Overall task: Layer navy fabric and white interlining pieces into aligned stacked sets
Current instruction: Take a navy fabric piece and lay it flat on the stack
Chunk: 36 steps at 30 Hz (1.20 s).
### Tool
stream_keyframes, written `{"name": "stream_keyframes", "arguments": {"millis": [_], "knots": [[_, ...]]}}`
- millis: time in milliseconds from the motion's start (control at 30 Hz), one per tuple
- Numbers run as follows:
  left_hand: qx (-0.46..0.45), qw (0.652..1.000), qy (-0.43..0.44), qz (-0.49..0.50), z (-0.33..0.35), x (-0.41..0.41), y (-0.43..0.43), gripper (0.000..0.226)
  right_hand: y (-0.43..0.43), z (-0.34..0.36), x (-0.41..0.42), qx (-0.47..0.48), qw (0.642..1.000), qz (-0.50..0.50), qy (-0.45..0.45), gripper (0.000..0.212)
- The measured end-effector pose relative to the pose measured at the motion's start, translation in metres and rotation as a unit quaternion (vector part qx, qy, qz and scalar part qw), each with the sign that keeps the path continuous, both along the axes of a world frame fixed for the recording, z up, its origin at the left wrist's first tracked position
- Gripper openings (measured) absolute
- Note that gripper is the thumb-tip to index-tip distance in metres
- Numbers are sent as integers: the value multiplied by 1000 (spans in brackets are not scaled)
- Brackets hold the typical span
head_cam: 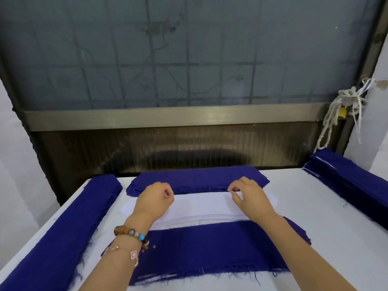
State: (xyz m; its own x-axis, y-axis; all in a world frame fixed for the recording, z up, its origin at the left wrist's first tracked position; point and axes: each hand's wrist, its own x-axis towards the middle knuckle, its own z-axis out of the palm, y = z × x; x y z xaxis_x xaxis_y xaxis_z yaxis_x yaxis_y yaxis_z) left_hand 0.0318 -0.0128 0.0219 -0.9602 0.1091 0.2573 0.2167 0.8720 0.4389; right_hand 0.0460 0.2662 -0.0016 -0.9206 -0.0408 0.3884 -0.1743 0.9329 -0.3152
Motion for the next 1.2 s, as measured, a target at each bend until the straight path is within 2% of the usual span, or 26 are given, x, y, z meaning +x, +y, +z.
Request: {"name": "stream_keyframes", "arguments": {"millis": [100,233,300,400,567,733,900,1200], "knots": [[-39,998,52,-4,-4,-30,23,28,-14,-4,-32,-9,1000,20,-5,32],[-85,995,39,-46,-12,-68,55,40,-36,-5,-75,-34,997,63,-19,36],[-70,996,18,-56,-19,-81,65,38,-43,-8,-95,-27,996,81,-16,33],[-59,997,42,-24,-29,-93,74,30,-46,-18,-116,16,997,79,-9,28],[-93,993,68,27,-24,-112,86,19,-46,-14,-140,26,998,57,-16,16],[-82,991,90,52,-33,-123,97,20,-55,-22,-145,70,997,-9,-4,26],[-27,991,115,63,-49,-124,92,19,-56,-32,-144,34,999,-32,19,22],[-40,992,117,20,-50,-124,89,9,-58,-28,-143,37,999,-34,13,12]]}}
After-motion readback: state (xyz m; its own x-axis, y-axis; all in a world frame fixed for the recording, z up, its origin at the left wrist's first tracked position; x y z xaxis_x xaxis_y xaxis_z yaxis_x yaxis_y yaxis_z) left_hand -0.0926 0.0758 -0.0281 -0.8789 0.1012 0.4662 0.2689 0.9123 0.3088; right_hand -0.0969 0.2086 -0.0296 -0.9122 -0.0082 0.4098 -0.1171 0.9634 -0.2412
